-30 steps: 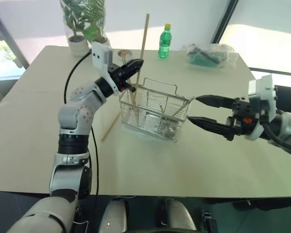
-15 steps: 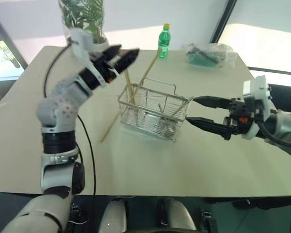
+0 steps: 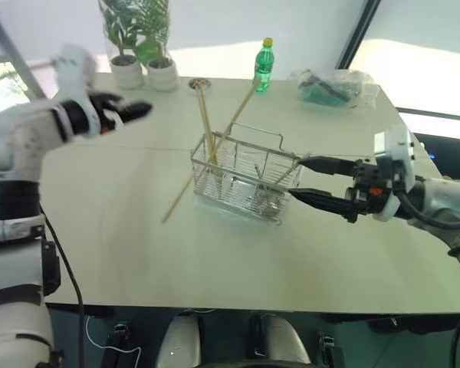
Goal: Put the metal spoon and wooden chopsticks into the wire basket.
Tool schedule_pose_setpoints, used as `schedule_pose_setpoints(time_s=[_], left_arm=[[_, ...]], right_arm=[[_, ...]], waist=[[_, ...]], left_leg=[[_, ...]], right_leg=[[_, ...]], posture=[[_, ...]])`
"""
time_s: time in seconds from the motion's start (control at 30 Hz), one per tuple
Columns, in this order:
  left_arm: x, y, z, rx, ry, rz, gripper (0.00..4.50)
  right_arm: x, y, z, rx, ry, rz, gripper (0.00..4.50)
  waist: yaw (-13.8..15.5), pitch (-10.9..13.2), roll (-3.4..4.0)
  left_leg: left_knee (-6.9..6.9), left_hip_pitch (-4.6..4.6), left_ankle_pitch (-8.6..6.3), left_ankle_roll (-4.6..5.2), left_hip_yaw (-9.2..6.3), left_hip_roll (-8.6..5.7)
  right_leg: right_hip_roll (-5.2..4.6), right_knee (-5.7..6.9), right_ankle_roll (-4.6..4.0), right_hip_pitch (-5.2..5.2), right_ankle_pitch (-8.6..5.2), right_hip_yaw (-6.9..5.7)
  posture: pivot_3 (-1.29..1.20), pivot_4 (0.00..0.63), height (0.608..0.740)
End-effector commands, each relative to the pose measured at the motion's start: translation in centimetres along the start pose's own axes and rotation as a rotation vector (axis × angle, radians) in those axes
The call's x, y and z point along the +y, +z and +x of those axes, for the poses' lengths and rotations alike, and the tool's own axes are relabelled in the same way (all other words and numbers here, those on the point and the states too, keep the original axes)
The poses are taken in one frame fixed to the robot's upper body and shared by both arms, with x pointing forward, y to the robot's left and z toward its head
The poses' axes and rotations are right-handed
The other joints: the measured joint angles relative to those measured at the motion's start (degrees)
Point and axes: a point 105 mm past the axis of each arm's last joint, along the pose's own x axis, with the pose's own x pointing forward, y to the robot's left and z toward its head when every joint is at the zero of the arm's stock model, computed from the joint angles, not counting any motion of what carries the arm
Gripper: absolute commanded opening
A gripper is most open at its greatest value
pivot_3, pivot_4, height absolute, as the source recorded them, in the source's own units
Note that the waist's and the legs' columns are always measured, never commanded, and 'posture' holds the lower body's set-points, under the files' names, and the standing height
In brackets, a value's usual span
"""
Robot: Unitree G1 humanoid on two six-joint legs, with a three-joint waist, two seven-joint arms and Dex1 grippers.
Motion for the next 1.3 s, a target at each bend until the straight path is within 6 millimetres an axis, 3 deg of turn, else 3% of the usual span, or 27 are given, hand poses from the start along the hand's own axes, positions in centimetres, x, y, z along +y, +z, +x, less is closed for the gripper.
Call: schedule_pose_setpoints(time_s=[0.03,0.2,0.37,0.6,0.9,1.13,1.23,1.3], left_arm=[[-0.7,-1.1,1.1,0.114,0.012,-0.014,4.38],[-2.6,-3.7,4.1,0.231,-0.022,-0.014,4.38],[-3.3,-4.1,6.5,0.249,-0.024,0.036,4.38],[-3.1,-5.6,9.2,0.304,-0.002,0.125,4.38],[-3.4,-6.7,10.4,0.348,-0.032,0.165,4.38],[-3.3,-7.4,10.5,0.367,-0.039,0.180,4.38],[-3.1,-7.8,10.5,0.375,-0.034,0.173,3.57],[-2.9,-7.9,10.4,0.384,-0.025,0.175,2.65]], right_arm=[[0.0,0.9,0.0,-0.034,-0.004,-0.041,3.33],[0.4,0.7,0.0,-0.032,-0.005,-0.032,3.33],[2.3,-0.1,-0.4,0.031,0.079,-0.042,3.33],[2.3,1.0,-0.7,-0.010,0.038,-0.041,3.33],[3.9,0.0,-1.1,0.033,0.081,-0.008,3.33],[3.8,-0.3,-1.3,0.040,0.074,-0.009,3.33],[3.7,-0.1,-1.2,0.033,0.070,-0.012,3.33],[3.7,-0.1,-1.3,0.036,0.076,-0.011,3.33]], waist=[[-0.06,0.02,-0.01],[-0.06,0.02,0.00],[-0.04,0.03,-0.01],[-0.10,0.03,-0.02],[0.03,0.02,-0.03],[0.01,0.01,-0.02],[0.05,0.01,-0.02],[0.05,0.01,-0.02]], left_leg=[[0.00,0.00,0.00,0.01,0.00,0.00],[-0.06,0.01,-0.01,0.03,-0.01,0.03],[-0.06,0.00,-0.01,0.04,-0.01,0.03],[-0.04,-0.01,-0.02,0.04,0.01,0.03],[-0.04,-0.08,-0.03,0.07,0.02,0.01],[0.00,-0.03,-0.04,0.07,0.01,0.02],[0.00,-0.03,-0.03,0.07,0.01,0.02],[0.02,-0.03,-0.04,0.07,0.01,0.02]], right_leg=[[0.00,0.01,0.00,-0.03,0.00,0.00],[0.05,0.10,0.04,-0.12,0.01,-0.01],[0.05,0.10,0.03,-0.14,0.01,0.00],[0.03,0.02,0.01,-0.13,0.00,-0.01],[-0.01,0.03,0.01,-0.17,0.00,-0.01],[-0.01,0.05,0.00,-0.15,0.00,-0.02],[-0.01,0.05,0.00,-0.13,0.00,-0.02],[-0.01,0.05,0.01,-0.12,0.00,-0.02]], posture=[[0.00,0.150,0.717],[0.00,0.150,0.717],[0.00,0.150,0.717],[0.00,0.150,0.717],[0.00,0.150,0.717],[0.00,0.150,0.717],[0.00,0.150,0.717],[0.00,0.150,0.717]])
